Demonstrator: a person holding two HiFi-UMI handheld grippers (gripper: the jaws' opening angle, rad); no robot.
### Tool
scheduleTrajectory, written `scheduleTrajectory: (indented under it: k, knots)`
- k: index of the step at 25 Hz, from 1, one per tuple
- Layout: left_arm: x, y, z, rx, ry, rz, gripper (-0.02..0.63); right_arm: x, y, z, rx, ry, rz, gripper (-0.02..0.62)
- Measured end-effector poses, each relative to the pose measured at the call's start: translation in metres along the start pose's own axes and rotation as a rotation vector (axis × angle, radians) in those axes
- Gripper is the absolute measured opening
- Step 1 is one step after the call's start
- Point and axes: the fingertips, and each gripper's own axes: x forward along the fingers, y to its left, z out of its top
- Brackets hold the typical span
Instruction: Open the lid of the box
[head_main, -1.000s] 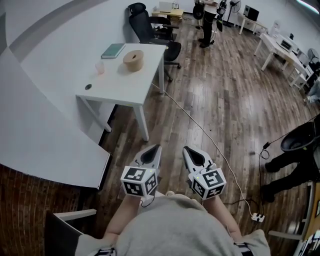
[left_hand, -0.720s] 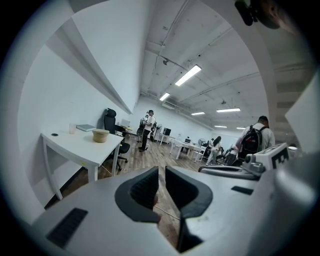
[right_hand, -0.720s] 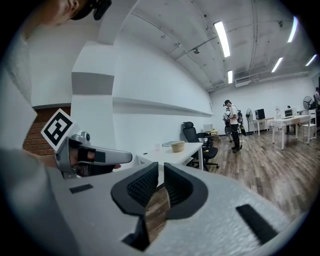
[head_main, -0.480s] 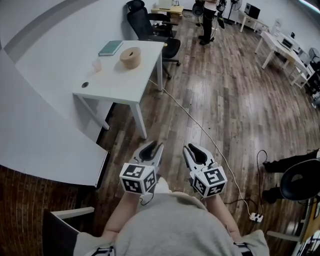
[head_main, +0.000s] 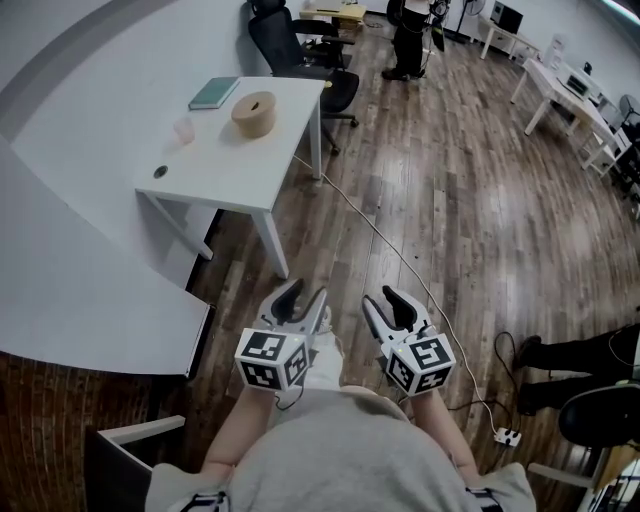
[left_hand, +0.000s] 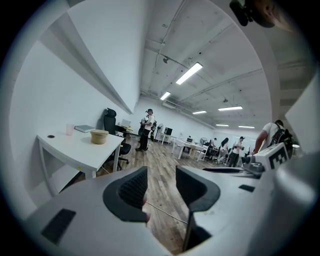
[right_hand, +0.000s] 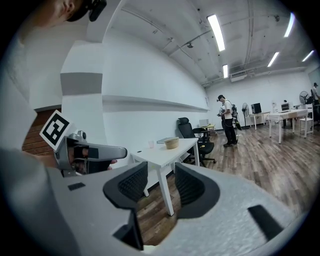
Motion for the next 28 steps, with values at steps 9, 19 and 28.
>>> scheduleTrajectory:
  k: [9, 19, 28]
  knots:
    - [0.071, 0.039, 0.021, -0.003, 0.009, 0.003, 0.206, 0.064, -0.049, 0.018, 0.02, 0.006, -0.004, 0.222]
    - [0.169, 0.11, 0.069, 0.004, 0.016, 0.002, 0.212, 0.176, -0.102, 0.061, -0.001, 0.034, -0.002, 0.245]
    - [0.239, 0.173, 0.111, 0.004, 0.017, 0.022, 0.212, 0.269, -0.134, 0.1, -0.018, 0.031, 0.028, 0.245]
